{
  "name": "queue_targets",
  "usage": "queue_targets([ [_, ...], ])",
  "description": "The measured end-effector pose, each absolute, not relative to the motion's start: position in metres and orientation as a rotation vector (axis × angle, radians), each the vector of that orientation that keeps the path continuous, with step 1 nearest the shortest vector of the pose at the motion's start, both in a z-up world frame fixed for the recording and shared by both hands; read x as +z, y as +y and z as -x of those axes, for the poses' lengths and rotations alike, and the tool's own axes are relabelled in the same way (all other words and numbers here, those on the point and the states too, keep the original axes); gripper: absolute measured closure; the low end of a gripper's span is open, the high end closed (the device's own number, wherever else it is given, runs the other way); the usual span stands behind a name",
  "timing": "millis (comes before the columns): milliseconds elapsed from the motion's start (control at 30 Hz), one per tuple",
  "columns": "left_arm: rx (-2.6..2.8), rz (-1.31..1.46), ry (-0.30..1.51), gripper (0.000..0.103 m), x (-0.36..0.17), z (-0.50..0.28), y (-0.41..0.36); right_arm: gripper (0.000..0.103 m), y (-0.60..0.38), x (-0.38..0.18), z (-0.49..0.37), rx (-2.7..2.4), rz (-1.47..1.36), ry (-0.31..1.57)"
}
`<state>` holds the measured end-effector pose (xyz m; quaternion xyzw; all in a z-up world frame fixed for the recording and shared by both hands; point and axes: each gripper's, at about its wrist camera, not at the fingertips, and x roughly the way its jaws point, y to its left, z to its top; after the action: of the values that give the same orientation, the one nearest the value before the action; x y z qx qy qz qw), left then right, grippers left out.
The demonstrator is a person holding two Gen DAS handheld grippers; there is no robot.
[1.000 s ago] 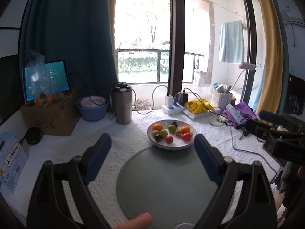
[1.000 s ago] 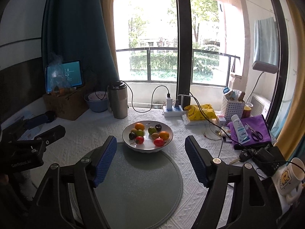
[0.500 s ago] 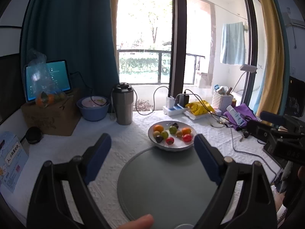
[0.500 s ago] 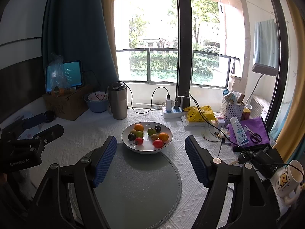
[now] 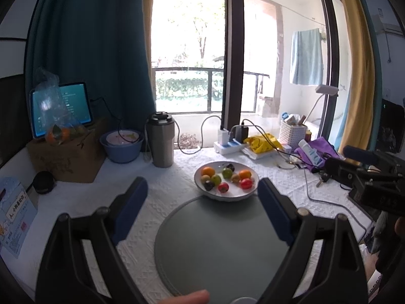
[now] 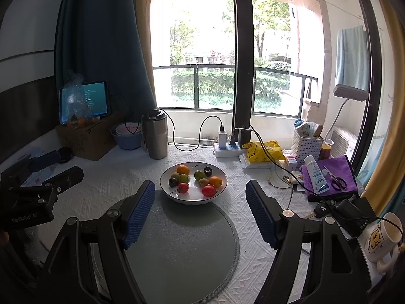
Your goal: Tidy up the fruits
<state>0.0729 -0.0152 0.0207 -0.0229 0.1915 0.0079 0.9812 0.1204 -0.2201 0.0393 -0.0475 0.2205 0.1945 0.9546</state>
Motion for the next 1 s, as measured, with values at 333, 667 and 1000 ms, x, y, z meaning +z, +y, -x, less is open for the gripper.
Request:
queue_targets([
  [333,0.017,0.052,0.388,0.013,0.0212,-0.0727,-0.0141,0.026,-0.2249,0.0404,-0.1208,0.394,0.099,0.45],
  [667,0.015,0.05,0.389,0.013,0.0211,-0.0723,-0.0157,0.026,-0.225,0.0399,-0.121,0.396,0.102,0.452],
  [1000,0.013,0.048,0.381,0.013,0.0231,-0.0703,-0.0158,0.026,-0.2256,0.0405,-0.1204,0.397,0.103,0.45],
])
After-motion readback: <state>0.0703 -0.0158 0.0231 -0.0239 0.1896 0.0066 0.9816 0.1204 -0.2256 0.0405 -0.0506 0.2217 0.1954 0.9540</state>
